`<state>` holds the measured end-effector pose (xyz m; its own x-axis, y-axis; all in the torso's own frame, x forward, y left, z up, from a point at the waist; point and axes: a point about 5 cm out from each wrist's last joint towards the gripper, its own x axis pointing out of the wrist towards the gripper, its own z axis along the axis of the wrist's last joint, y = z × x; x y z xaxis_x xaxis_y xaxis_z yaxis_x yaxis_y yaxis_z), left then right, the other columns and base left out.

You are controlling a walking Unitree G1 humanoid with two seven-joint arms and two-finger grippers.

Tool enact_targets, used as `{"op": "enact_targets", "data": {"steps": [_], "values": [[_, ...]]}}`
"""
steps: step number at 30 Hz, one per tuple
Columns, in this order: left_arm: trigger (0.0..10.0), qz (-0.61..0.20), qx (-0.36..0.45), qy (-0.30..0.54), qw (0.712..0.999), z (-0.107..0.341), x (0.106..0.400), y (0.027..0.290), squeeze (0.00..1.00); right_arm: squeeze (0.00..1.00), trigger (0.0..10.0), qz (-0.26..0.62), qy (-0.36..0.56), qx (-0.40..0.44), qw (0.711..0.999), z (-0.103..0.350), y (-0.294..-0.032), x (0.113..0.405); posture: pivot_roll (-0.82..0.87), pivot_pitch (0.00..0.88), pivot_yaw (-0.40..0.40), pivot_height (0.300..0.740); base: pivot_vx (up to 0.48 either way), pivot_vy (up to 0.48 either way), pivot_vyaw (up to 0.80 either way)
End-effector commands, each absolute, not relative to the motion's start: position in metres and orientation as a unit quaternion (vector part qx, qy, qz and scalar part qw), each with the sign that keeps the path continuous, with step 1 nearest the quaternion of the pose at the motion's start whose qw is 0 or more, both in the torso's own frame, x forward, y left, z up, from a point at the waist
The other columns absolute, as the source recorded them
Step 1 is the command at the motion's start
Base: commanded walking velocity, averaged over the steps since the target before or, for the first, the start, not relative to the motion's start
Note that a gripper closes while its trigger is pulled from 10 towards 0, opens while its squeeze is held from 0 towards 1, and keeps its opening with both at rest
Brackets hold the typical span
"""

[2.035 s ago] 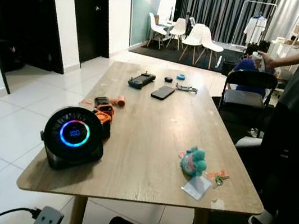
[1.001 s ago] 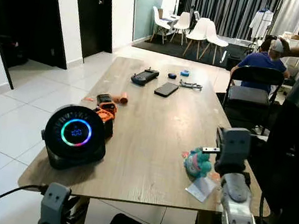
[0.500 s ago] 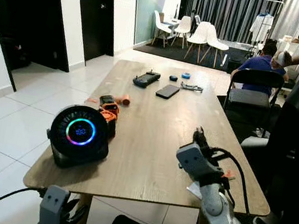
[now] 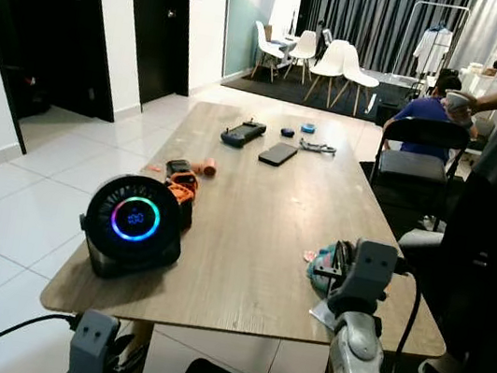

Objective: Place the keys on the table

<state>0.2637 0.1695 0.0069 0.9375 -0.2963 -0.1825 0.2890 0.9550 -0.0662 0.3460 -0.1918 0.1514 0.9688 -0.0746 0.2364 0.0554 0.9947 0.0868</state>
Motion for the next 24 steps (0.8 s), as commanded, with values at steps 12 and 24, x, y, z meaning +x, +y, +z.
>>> {"op": "enact_targets", "data": {"steps": [12, 24], "values": [[10.0, -0.157, -0.023, 0.112, 0.981, 0.002, 0.26, 0.166, 0.0, 0.0, 10.0, 0.016, -0.116, 0.164, 0.98, 0.146, -0.189, 0.341, 0.03, 0.066, 0.025, 0.74, 0.0, 0.0, 0.0], [10.0, -0.169, -0.022, 0.119, 0.978, 0.0, 0.258, 0.163, 0.0, 0.0, 10.0, 0.158, -0.149, 0.39, 0.895, 0.162, -0.165, 0.33, 0.03, 0.069, 0.026, 0.74, 0.0, 0.0, 0.0]]}}
